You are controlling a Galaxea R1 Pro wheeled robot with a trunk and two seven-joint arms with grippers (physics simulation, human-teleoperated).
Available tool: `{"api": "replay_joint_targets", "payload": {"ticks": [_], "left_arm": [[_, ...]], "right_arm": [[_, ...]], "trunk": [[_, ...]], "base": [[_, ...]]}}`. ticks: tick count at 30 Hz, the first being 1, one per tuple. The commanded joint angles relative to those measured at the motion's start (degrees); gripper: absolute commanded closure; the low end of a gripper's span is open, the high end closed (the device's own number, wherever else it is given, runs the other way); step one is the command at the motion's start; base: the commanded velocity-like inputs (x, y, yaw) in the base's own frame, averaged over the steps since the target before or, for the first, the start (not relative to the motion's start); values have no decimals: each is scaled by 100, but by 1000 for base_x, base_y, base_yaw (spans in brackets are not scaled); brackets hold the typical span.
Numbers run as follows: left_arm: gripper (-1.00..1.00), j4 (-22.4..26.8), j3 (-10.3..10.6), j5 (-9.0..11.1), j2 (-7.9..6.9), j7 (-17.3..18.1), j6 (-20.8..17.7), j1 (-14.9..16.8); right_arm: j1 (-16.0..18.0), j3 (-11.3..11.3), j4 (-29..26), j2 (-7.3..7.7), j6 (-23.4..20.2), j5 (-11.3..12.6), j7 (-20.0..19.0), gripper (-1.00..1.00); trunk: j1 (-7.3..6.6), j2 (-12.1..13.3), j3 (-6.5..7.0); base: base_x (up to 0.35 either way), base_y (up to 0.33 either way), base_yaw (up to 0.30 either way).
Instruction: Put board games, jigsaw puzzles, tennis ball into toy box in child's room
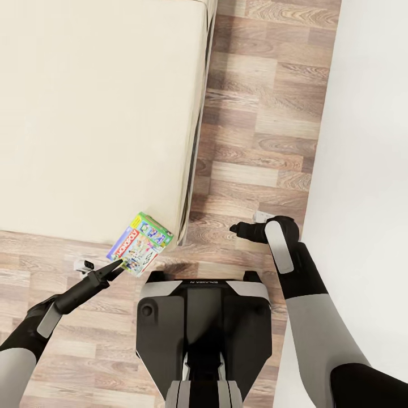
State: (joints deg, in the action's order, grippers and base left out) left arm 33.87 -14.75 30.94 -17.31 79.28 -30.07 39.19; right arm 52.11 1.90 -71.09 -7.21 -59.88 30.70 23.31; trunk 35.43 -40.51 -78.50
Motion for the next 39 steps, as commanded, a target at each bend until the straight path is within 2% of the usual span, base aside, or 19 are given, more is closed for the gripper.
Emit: {"api": "replay_joint_targets", "payload": {"ticks": [1,10,39], "left_arm": [[-100,0,-2,8,-1,17,-60,1],[-100,0,-2,8,-1,17,-60,1],[-100,-1,5,-1,-1,17,-60,1]], "right_arm": [[1,3,-4,0,-12,59,60,-100],[1,9,-21,0,-12,59,60,-100],[-8,12,-37,0,-12,59,60,-100]], "trunk": [[2,-5,-10],[2,-5,-63],[2,-5,-88]], "base": [[0,0,76],[0,0,67],[34,0,2]]}}
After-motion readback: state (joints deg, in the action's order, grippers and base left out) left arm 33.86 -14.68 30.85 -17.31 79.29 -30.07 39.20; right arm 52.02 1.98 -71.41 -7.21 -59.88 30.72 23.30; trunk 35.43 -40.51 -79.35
